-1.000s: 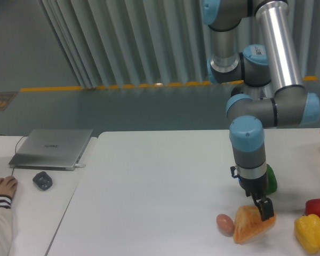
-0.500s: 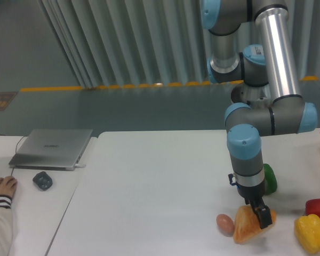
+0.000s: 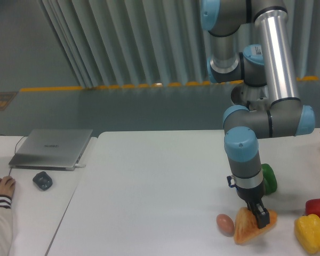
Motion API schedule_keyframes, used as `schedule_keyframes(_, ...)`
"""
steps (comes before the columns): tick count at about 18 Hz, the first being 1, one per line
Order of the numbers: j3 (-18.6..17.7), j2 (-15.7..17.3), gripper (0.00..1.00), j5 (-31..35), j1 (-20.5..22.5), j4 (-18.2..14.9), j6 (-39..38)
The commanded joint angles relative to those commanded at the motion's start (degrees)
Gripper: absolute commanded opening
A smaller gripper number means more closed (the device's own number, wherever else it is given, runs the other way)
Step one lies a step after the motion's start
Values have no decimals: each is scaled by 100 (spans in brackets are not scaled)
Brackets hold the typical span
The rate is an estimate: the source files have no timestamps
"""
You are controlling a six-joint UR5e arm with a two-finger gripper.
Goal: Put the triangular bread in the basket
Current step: 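Lift the bread and carry it past the peppers toward the basket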
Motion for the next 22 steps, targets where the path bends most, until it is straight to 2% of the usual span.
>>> schedule_keyframes(2,0,79,17,-9,0,0,-9)
schedule_keyframes(6,9,491,16,-44,149,-26,9)
schedule_keyframes(11,0,1098,19,-343,658,-123,17)
schedule_keyframes(16,-35,1353,19,-343,992,-149,61)
schedule_keyframes(18,-88,1432,19,-343,1273,-167,96)
schedule_keyframes(19,-131,1589,19,-360,1483,-280,244)
schedule_keyframes(22,-237,1748,19,-343,1993,-343,973)
